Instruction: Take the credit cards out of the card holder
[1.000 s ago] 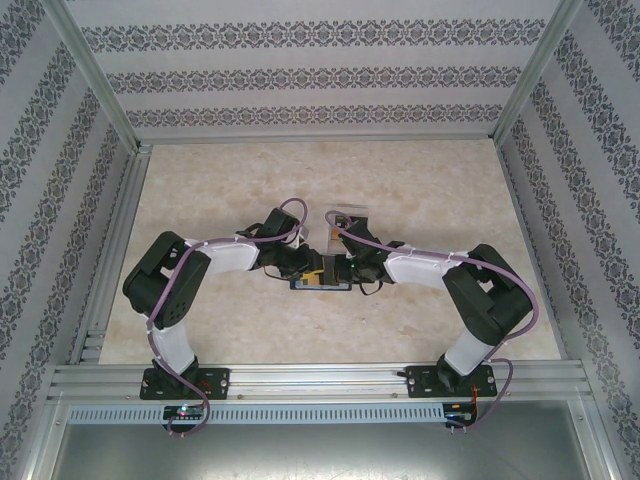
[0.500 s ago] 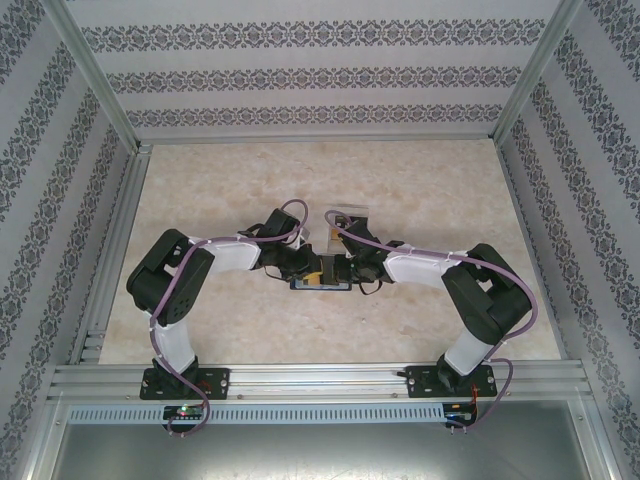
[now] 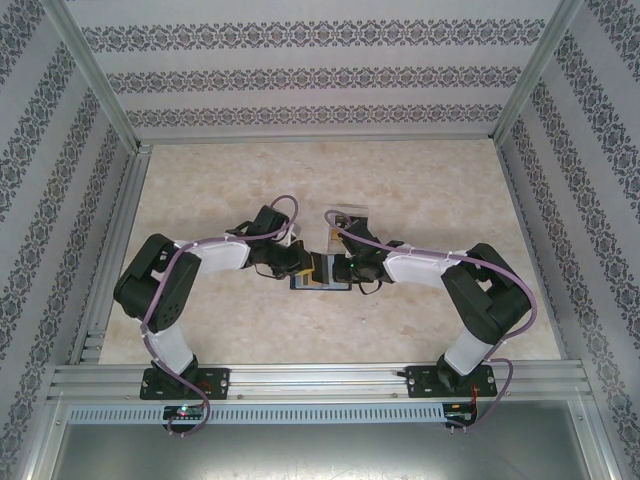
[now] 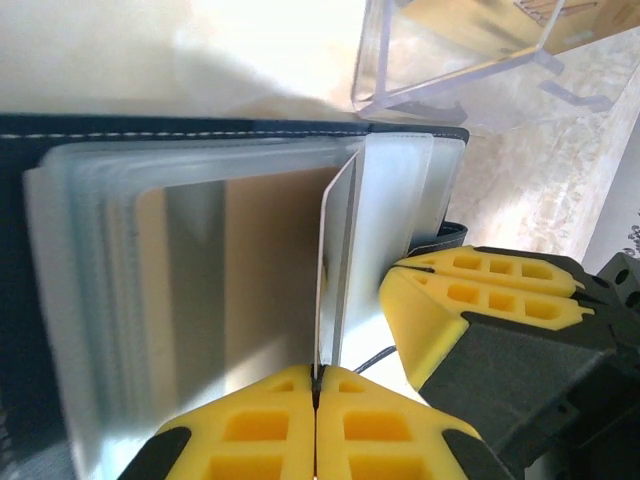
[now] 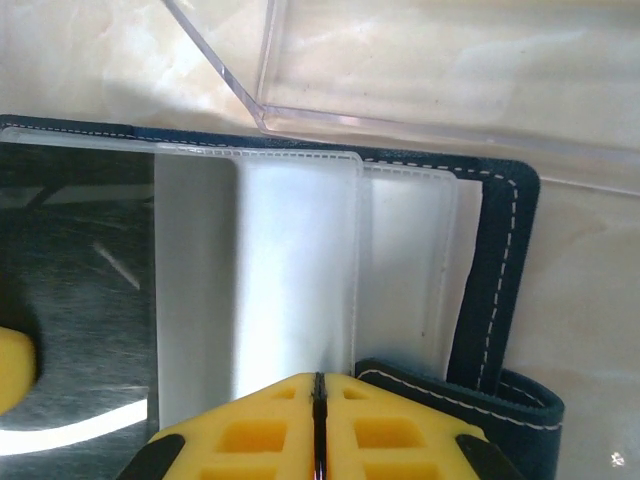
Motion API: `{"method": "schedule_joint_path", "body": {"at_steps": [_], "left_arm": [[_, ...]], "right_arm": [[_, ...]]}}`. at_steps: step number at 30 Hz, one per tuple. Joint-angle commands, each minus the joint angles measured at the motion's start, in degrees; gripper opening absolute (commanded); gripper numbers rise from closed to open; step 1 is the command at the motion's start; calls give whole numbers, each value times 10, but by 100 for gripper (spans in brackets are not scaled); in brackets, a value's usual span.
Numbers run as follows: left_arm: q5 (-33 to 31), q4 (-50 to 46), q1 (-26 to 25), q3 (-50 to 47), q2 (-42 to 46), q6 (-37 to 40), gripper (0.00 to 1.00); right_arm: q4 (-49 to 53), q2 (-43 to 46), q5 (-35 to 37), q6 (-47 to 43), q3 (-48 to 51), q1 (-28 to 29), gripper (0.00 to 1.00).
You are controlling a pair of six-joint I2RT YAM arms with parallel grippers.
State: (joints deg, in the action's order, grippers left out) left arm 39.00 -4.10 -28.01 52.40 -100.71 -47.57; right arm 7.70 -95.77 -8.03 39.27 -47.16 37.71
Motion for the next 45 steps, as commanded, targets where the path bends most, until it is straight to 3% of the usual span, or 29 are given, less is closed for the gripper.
{"method": "schedule_joint_path", "body": {"at_steps": [1, 13, 22, 32, 45], "left_arm": [[-4, -35, 18, -15, 27, 30, 8], [-15, -86, 46, -48, 122, 59, 8], [21, -57, 46, -57, 183, 34, 9], [107, 111, 46, -85, 204, -60, 4], [137, 159, 46, -86, 198, -80, 3]], "right_arm": [[29, -12, 5, 3, 19, -4, 11], [27, 11, 3, 6, 23, -5, 12], [18, 77, -24, 21, 7, -5, 25], [-174, 116, -197, 128, 23, -32, 31], [-366, 96, -277, 239, 88, -73, 28]]}}
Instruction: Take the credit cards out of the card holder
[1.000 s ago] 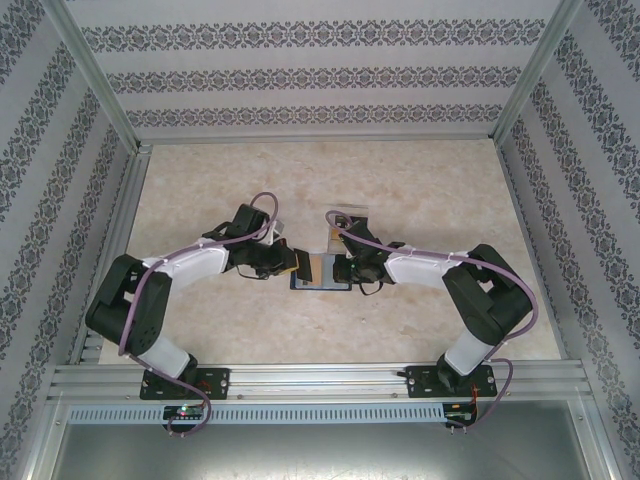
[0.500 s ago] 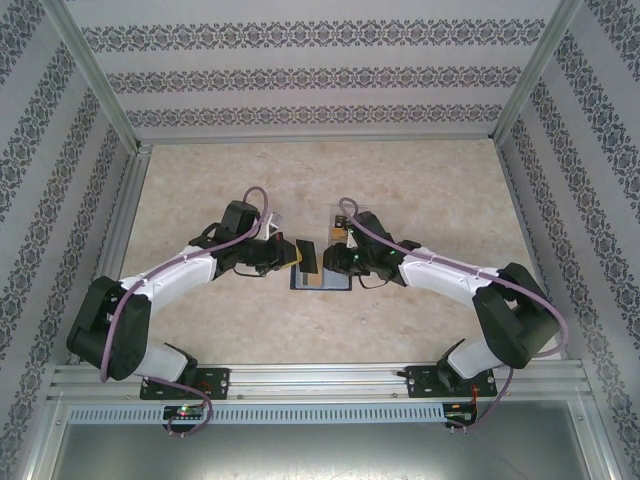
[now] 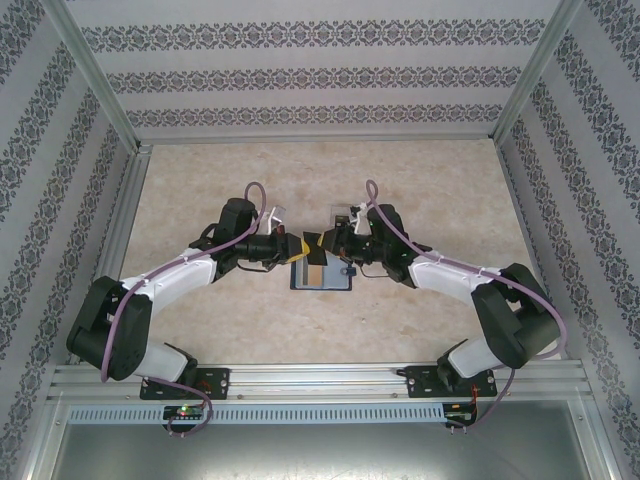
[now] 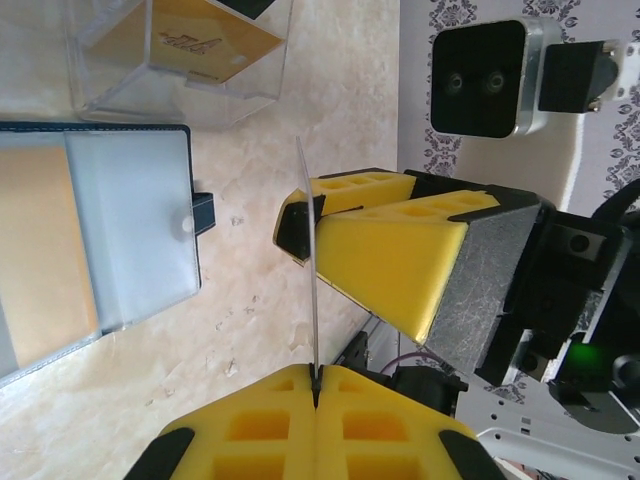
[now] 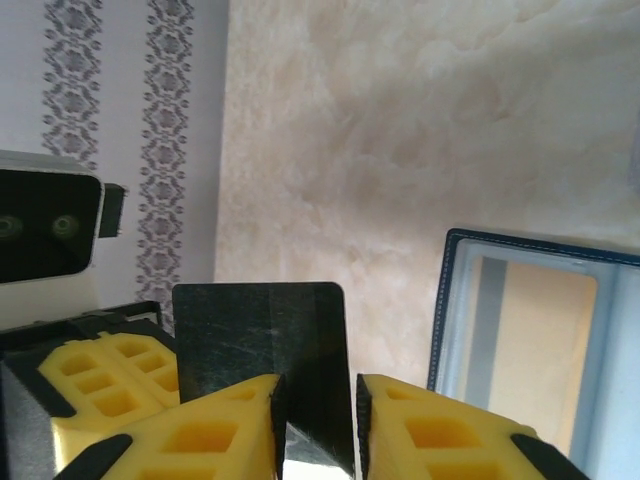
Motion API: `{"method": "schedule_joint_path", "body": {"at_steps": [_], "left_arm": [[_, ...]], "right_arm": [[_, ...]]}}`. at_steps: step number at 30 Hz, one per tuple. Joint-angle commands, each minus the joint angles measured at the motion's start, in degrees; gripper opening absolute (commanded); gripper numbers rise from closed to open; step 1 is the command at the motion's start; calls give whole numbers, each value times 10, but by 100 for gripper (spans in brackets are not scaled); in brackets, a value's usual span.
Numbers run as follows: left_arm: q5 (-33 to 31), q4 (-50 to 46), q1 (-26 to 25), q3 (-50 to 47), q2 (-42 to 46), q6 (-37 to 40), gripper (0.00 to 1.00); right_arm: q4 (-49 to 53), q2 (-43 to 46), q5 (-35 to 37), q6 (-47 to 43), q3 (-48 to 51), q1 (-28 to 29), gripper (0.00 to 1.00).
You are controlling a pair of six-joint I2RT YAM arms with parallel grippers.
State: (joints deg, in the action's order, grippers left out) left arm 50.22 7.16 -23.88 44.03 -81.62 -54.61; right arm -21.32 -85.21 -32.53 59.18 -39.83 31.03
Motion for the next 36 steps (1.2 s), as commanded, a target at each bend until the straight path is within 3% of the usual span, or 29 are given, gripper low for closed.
{"method": "schedule_joint_path", "body": {"at_steps": [1, 16, 22, 23, 26, 32, 36], "left_arm": [[25, 46, 5, -1, 6, -9, 3], [23, 52, 14, 12, -7, -10, 3], [29, 62, 13, 11, -14, -16, 4], [28, 62, 14, 11, -16, -15, 8], [28, 51, 14, 12, -19, -8, 35], [26, 27, 20, 13, -19, 6, 54], [21, -6, 31, 20, -12, 21, 71]], "right_arm": [[-78, -12, -38, 42, 15, -9, 28], [-137, -31, -92, 83, 35, -24, 27], [-162, -21, -105, 93, 37, -28, 12], [-163, -19, -104, 95, 38, -30, 9], [-167, -13, -105, 99, 40, -35, 1], [-147, 11, -109, 92, 35, -52, 0], [-43, 37, -114, 24, 6, -72, 0]]}}
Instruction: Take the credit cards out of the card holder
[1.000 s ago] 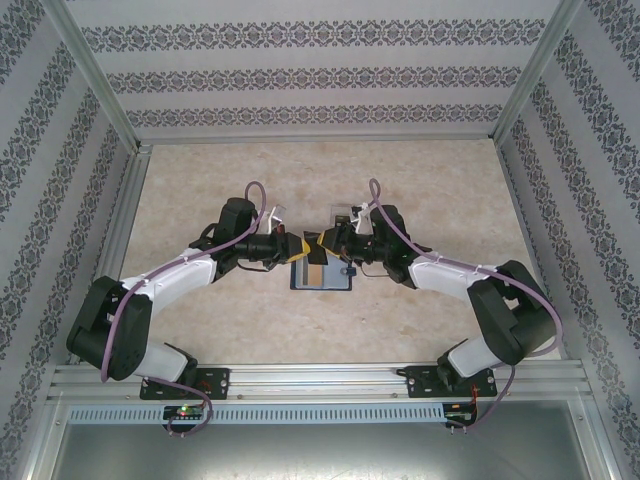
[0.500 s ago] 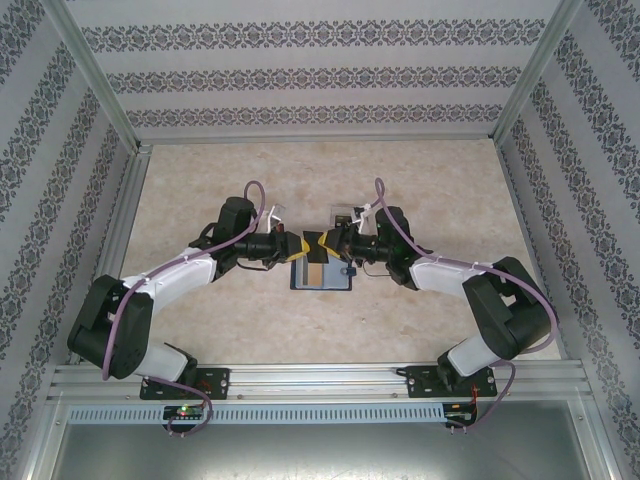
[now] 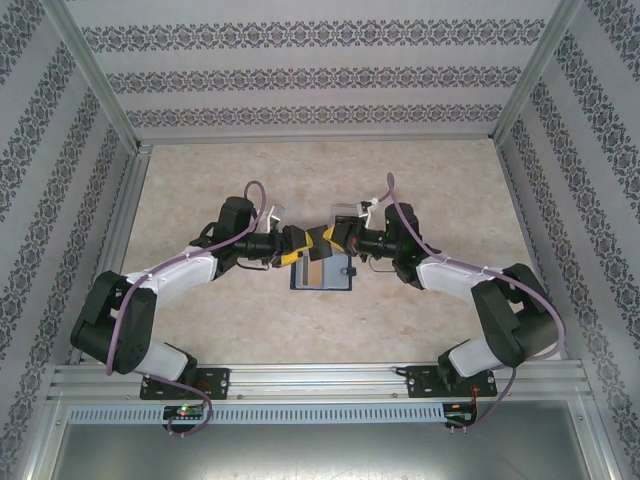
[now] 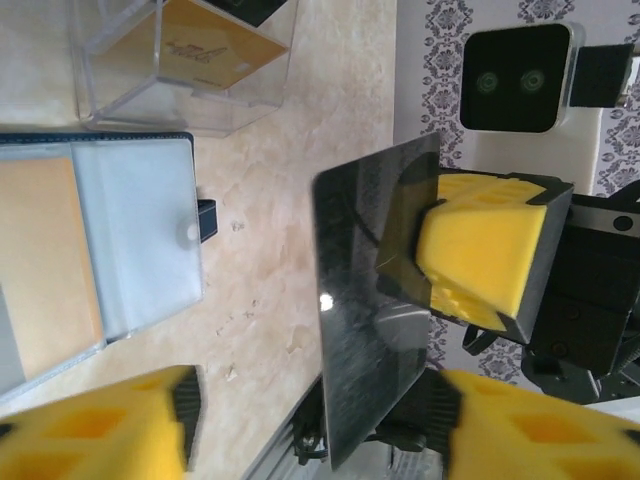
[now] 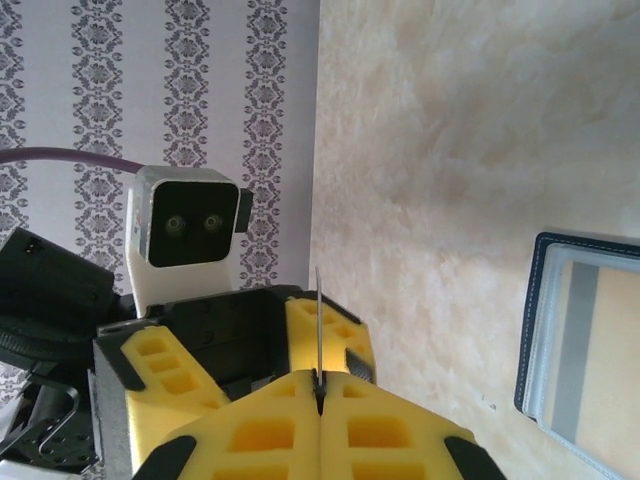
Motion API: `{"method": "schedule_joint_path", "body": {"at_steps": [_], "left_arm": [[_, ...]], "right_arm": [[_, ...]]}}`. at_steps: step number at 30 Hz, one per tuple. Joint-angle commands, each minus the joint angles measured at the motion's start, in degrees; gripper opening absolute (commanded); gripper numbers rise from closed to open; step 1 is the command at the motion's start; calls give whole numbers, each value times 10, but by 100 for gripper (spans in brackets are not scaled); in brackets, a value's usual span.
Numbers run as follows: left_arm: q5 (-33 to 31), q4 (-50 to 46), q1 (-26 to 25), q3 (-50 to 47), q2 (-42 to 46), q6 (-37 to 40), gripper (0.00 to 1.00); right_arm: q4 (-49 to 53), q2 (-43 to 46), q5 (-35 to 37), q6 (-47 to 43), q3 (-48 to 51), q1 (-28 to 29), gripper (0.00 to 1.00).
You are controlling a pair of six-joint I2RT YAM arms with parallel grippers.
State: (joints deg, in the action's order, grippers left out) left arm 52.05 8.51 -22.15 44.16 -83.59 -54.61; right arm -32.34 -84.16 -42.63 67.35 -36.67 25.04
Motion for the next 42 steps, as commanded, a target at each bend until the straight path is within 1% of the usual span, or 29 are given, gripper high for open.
{"method": "schedule_joint_path", "body": {"at_steps": [1, 2, 4, 5, 6, 9, 11, 13, 16, 18, 20, 22, 25, 27, 31, 38, 42], "left_arm": [[-1, -32, 16, 21, 11, 28, 79], [-6, -50, 19, 26, 17, 39, 86], [-21, -79, 24, 32, 27, 56, 98], [-24, -86, 26, 32, 33, 60, 100], [-27, -92, 28, 33, 38, 64, 100], [-50, -124, 31, 40, 50, 81, 99], [-66, -147, 31, 46, 58, 94, 99], [-100, -175, 31, 51, 70, 110, 99], [-134, -198, 31, 51, 97, 125, 99], [-138, -201, 31, 49, 111, 128, 99], [-140, -202, 31, 45, 121, 128, 99], [-143, -202, 31, 37, 130, 126, 99], [-141, -198, 31, 26, 137, 121, 99], [-141, -199, 31, 22, 141, 119, 100], [-145, -200, 31, 19, 150, 116, 99], [-151, -207, 31, 17, 156, 115, 100], [-151, -208, 31, 16, 158, 115, 100]], "right_arm": [[111, 36, -9, -88, -38, -15, 0], [176, 48, 6, -137, -56, -17, 0], [318, 67, 60, -243, -106, -15, 0], [386, 71, 94, -300, -132, -14, 0], [441, 73, 122, -351, -158, -14, 0], [542, 68, 200, -475, -216, -13, 0], [571, 64, 229, -562, -237, -11, 0], [578, 62, 257, -664, -246, -7, 0], [579, 56, 285, -789, -255, 2, 0], [590, 40, 302, -845, -273, 4, 0], [619, 16, 316, -887, -307, 4, 0], [661, -17, 338, -955, -345, 12, 0], [657, -41, 372, -1038, -348, 36, 0], [645, -52, 383, -1076, -347, 48, 0], [641, -75, 374, -1130, -352, 60, 0], [621, -114, 403, -1163, -374, 61, 0], [615, -126, 407, -1176, -381, 56, 0]]}}
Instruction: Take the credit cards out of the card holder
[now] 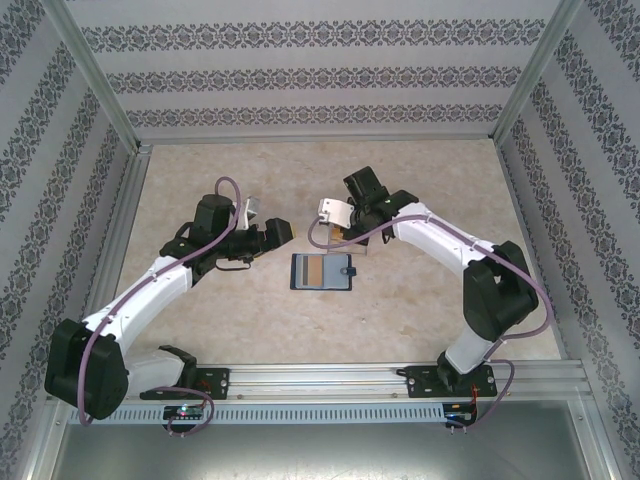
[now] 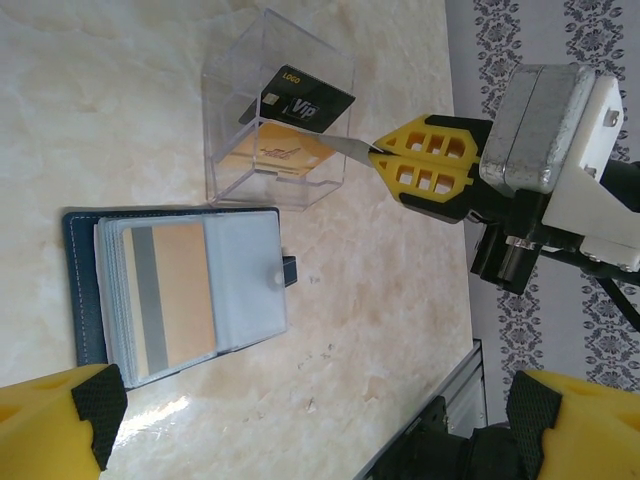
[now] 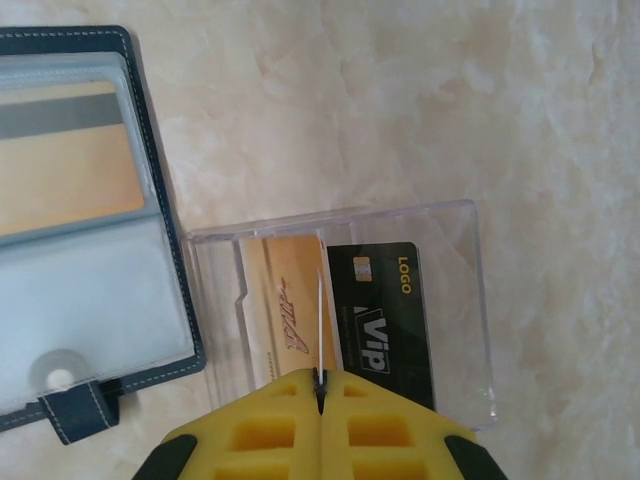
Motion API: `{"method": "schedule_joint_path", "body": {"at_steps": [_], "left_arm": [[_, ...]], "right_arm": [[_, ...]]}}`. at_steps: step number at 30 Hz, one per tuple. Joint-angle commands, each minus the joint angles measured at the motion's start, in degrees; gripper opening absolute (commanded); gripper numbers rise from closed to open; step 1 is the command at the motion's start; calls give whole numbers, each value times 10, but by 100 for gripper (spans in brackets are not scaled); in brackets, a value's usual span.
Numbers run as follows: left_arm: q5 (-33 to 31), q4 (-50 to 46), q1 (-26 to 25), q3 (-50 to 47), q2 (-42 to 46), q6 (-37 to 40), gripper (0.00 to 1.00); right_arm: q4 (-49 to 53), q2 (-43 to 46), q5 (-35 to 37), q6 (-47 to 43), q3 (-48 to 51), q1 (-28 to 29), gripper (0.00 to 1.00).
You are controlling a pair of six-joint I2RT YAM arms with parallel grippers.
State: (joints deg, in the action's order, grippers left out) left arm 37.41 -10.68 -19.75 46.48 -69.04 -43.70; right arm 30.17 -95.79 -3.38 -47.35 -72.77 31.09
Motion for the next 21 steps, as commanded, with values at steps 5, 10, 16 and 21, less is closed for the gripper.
{"method": "schedule_joint_path", "body": {"at_steps": [5, 10, 16, 21], "left_arm": [[-4, -18, 7, -6, 11, 6, 99], [-3, -19, 7, -6, 10, 7, 99], [-4, -22, 7, -6, 11, 9, 100], [-3, -22, 7, -8, 10, 8, 100]], "right_arm": [[-15, -25, 9, -30, -26, -12, 0], [-23, -43, 3, -29, -33, -18, 0], [-29, -60, 1, -30, -47, -22, 0], [-28, -73, -6, -33, -54, -26, 0]]}}
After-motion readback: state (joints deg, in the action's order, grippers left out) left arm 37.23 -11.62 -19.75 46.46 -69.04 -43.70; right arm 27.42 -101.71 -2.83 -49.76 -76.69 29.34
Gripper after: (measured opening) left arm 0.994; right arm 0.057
